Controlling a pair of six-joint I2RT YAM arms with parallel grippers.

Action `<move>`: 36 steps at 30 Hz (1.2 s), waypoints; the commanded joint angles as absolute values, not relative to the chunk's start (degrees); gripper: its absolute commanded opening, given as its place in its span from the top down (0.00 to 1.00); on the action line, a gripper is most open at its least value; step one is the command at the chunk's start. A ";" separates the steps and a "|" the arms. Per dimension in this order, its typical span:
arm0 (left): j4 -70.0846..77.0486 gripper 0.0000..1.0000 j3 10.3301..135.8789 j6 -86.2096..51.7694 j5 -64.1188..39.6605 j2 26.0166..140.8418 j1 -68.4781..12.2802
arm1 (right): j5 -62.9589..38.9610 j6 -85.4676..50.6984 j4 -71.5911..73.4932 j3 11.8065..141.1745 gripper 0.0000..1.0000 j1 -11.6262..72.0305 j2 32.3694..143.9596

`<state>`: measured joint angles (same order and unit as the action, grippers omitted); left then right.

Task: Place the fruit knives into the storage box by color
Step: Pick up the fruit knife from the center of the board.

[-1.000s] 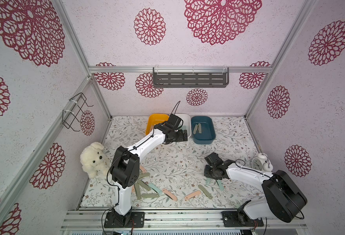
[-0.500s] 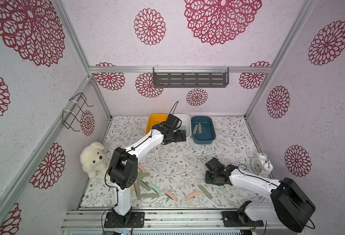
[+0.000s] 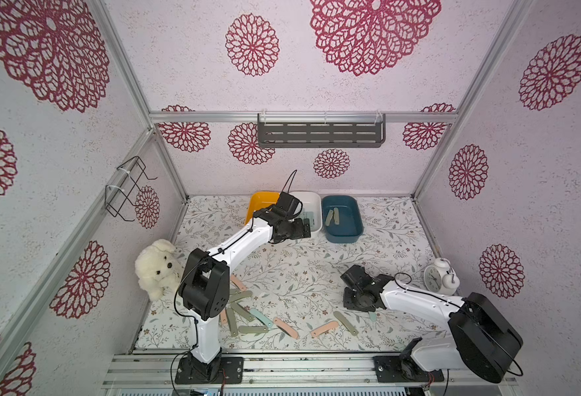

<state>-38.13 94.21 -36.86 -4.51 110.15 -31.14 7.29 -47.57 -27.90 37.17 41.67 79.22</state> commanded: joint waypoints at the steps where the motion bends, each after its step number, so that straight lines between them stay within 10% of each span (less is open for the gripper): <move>1: -36.74 0.03 93.51 -36.20 -4.92 107.71 -30.27 | 3.19 -48.39 -33.52 34.97 0.76 42.50 82.85; 36: -45.31 0.03 101.72 -36.01 -4.04 109.95 -25.68 | 1.73 -35.87 -25.17 59.28 0.78 37.44 90.47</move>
